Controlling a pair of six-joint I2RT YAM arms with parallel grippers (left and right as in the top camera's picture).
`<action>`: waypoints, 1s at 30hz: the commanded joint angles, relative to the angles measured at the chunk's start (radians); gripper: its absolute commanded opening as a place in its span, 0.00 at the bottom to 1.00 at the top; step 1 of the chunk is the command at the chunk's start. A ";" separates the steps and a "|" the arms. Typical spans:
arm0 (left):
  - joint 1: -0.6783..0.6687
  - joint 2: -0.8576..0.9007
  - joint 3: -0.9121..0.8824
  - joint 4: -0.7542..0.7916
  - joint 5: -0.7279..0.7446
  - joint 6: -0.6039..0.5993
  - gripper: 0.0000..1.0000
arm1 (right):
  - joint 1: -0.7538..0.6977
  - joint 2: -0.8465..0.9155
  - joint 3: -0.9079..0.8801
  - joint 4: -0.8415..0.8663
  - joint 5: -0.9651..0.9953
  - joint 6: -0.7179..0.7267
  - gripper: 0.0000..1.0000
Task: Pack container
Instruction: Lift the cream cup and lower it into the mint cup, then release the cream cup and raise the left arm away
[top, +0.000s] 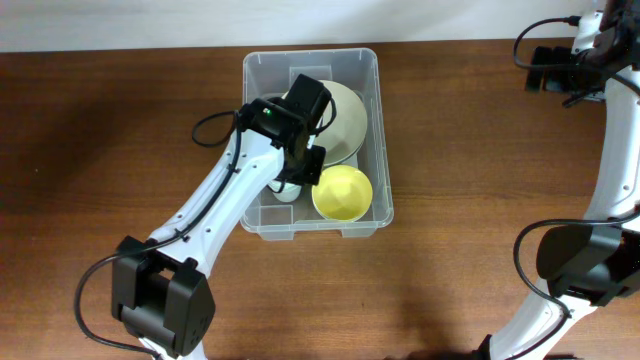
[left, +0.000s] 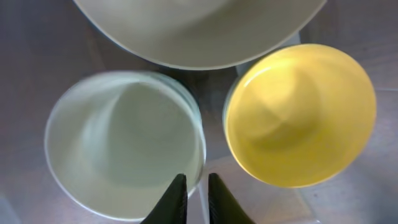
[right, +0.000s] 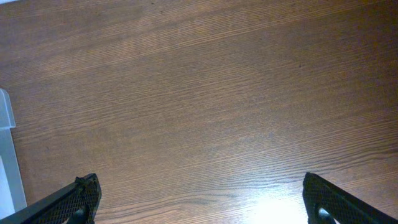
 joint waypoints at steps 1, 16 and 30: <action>-0.005 -0.016 0.020 0.004 -0.033 0.006 0.39 | -0.002 -0.020 0.008 0.000 -0.006 0.008 0.99; 0.428 -0.193 0.317 0.029 -0.163 0.003 0.82 | -0.002 -0.020 0.008 0.000 -0.006 0.008 0.99; 0.568 -0.193 0.313 0.018 -0.103 0.002 0.99 | -0.002 -0.020 0.008 0.000 -0.006 0.008 0.99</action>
